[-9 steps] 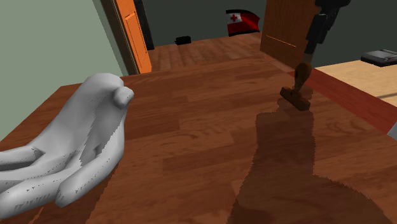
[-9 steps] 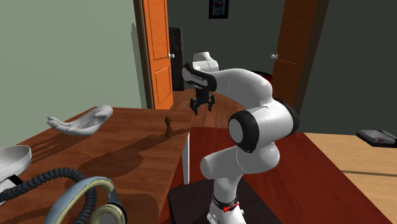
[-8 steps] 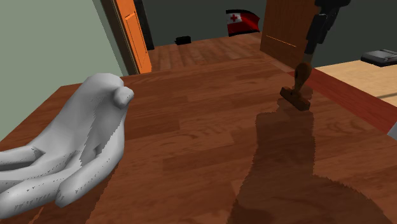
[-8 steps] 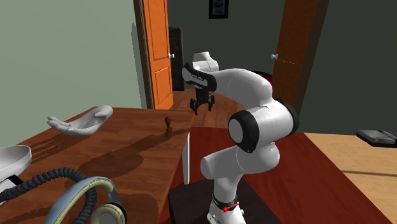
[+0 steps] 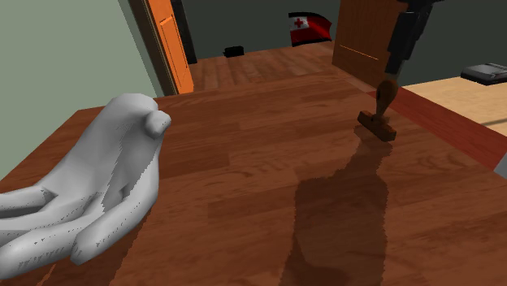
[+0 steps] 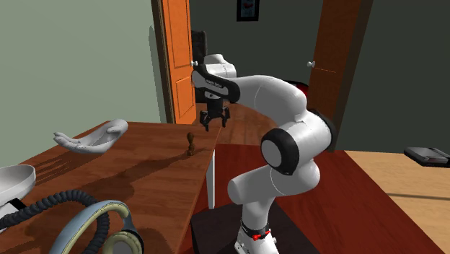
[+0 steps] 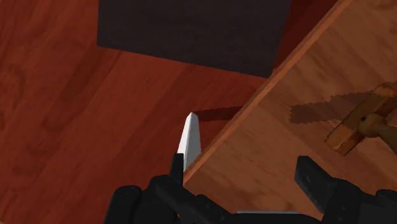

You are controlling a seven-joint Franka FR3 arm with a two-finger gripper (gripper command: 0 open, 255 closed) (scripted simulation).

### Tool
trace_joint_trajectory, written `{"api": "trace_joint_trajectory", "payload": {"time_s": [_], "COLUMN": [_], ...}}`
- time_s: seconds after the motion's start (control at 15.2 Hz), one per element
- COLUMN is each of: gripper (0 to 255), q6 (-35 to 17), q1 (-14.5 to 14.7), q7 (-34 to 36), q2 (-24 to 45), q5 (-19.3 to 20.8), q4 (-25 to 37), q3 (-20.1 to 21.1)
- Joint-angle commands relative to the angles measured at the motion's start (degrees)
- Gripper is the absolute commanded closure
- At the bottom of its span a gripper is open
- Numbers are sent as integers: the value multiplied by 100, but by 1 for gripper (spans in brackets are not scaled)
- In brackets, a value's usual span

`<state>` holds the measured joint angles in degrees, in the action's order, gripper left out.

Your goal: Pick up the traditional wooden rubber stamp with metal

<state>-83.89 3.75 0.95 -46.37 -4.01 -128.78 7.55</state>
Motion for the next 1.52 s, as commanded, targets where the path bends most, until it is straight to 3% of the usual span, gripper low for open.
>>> {"api": "trace_joint_trajectory", "payload": {"time_s": [0.0, 0.59, 1.25, 1.32, 1.45], "gripper": [0, 0, 0, 255, 255], "q6": [143, 661, 152, 150, 149], "q1": [90, 428, 473, 471, 470], "q7": [173, 1044, 964, 962, 961], "q2": [95, 592, 339, 346, 346], "q5": [-205, -1090, -1167, -1165, -1164], "q4": [191, 1149, 387, 391, 390], "q3": [171, 964, 1027, 1026, 1025]}}
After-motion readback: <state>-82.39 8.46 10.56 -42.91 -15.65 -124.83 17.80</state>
